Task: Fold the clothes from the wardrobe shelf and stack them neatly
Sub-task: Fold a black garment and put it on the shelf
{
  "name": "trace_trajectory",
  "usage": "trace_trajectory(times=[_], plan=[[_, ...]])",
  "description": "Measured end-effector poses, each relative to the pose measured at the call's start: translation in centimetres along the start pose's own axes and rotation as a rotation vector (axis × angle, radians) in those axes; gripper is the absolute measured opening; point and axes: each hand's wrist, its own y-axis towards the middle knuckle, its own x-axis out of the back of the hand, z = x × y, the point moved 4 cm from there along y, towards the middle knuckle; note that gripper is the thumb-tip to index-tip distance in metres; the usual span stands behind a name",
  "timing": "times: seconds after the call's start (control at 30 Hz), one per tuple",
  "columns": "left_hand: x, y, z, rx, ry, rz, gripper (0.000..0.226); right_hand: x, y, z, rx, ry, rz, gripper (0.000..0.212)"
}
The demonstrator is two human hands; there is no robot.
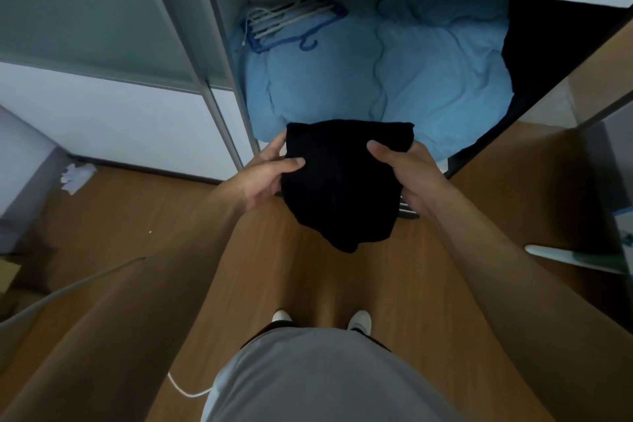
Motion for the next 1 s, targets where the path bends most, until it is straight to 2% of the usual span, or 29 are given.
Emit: trace_trajectory(times=[0.1, 0.2, 0.33, 0.4, 0.47, 0.53, 0.6, 0.7, 0.8, 0.87, 0.93, 1.0], plan=[[0.8, -0.1, -0.5, -0.066, 0.01, -0.154, 0.086, -0.4, 0.0, -0.6, -0.017, -0.051, -0.004, 0.031], [1.3, -0.7, -1.8, -0.145, 0.111, -0.173, 0.085, -1.0, 0.2, -0.9, -0.034, -0.044, -0.025, 0.035], [1.4, -1.2, -3.6, -0.25, 0.155, -0.186, 0.081, -1.7, 0.8, -0.1, -0.048, 0.03, -0.082, 0.055], [1.5, -1.2, -4.6, -0.266, 0.274, -0.194, 0.079, -2.0, 0.9, 0.8, -0.018, 0.012, -0.125, 0.067], [1.8, -1.2, -5.7, -0.277, 0.427, -0.187, 0.075, -2.5, 1.0, 2.0, 0.024, -0.051, -0.121, 0.053], [2.1, -1.2, -7.0, -0.295, 0.574, -0.16, 0.067, -3.3, 1.1, 3.3, 0.057, -0.17, -0.085, 0.027], [2.5, -1.2, -8.5, -0.322, 0.723, -0.125, 0.059, -4.3, 1.2, 4.4, 0.068, -0.299, -0.065, 0.02], [3.3, -1.0, -10.9, -0.368, 0.903, -0.144, 0.052, -6.1, 1.0, 6.1, 0.072, -0.421, -0.005, 0.019], [4.1, -1.0, -13.9, -0.467, 0.954, -0.234, 0.046, -7.8, 0.5, 8.1, 0.067, -0.502, 0.199, 0.032], [4.6, -1.2, -16.2, -0.531, 0.948, -0.267, 0.042, -8.9, 0.6, 9.3, 0.099, -0.79, 0.268, 0.04], [4.9, -1.2, -18.3, -0.585, 0.998, -0.265, 0.041, -9.7, 1.8, 10.1, 0.197, -1.105, 0.158, 0.036], [4.9, -1.0, -20.3, -0.636, 1.111, -0.266, 0.042, -10.1, 3.2, 11.5, 0.317, -1.232, -0.032, 0.027]])
